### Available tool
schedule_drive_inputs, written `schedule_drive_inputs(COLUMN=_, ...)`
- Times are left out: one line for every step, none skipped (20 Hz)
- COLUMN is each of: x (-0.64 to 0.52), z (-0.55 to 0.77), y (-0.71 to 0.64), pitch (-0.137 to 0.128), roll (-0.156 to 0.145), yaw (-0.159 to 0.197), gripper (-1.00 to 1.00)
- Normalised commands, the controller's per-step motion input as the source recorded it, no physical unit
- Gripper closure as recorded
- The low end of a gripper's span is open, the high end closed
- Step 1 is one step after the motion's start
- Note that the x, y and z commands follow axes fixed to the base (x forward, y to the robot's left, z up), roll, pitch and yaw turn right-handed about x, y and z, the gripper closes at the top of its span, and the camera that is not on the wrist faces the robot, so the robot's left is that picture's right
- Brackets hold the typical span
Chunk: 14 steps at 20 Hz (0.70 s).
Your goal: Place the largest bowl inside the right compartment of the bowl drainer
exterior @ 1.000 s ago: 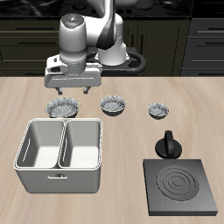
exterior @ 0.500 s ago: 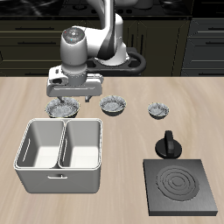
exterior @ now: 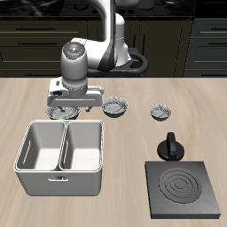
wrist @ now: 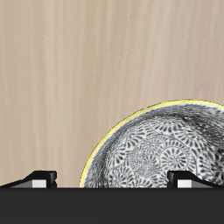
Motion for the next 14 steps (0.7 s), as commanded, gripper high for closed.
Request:
schedule_drive_inputs(x=-0.02, z=0.01, y=0.07, pitch=0.0, roll=0.0, yaw=0.0, gripper=-1.0)
schedule_drive_inputs(x=0.0, z=-0.16, y=-0.1, pitch=0.003, roll=-0.001, yaw=-0.017, gripper=-1.0)
schedule_drive_inputs(x=0.03, z=-0.58, y=-0.31, pitch=0.152, roll=-0.003, yaw=-0.14, gripper=-1.0)
schedule_drive_inputs(x=-0.02, z=0.03, y=0.08, pitch=0.0, roll=0.0, yaw=0.0, gripper=-1.0)
schedule_drive_inputs(x=-0.17, z=-0.03, y=-0.18, pitch=-0.107, roll=-0.218, yaw=0.185, gripper=-1.0)
schedule_drive_inputs(x=0.11, z=-0.35, y=-0.03, pitch=0.043, roll=0.049, yaw=-0.087, gripper=1.0)
schedule_drive_inputs(x=-0.01, z=-0.17, y=0.05, pitch=0.068, roll=0.089, yaw=-0.032, gripper=1.0)
schedule_drive_inputs(x=0.01, z=-0.05, y=-0.05, pitch=0.016, roll=-0.046, yaw=-0.035, gripper=1.0)
schedule_drive_inputs(x=0.01, z=-0.01, y=-0.01, pitch=0.007, roll=-0.016, yaw=-0.022, gripper=1.0)
schedule_drive_inputs(x=-0.01, z=0.02, y=0.05, pitch=-0.006, roll=-0.002, yaw=0.002, gripper=1.0)
schedule_drive_inputs(x=0.0, z=0.02, y=0.03, pitch=-0.002, roll=0.007, yaw=0.002, gripper=1.0)
schedule_drive_inputs(x=0.03, z=0.09, y=0.02, pitch=-0.016, roll=-0.023, yaw=-0.004, gripper=1.0)
schedule_drive_inputs(x=-0.02, z=0.07, y=0.07, pitch=-0.009, roll=0.018, yaw=-0.002, gripper=1.0)
schedule_drive_inputs(x=0.01, z=0.05, y=0.09, pitch=-0.004, roll=0.021, yaw=0.022, gripper=1.0)
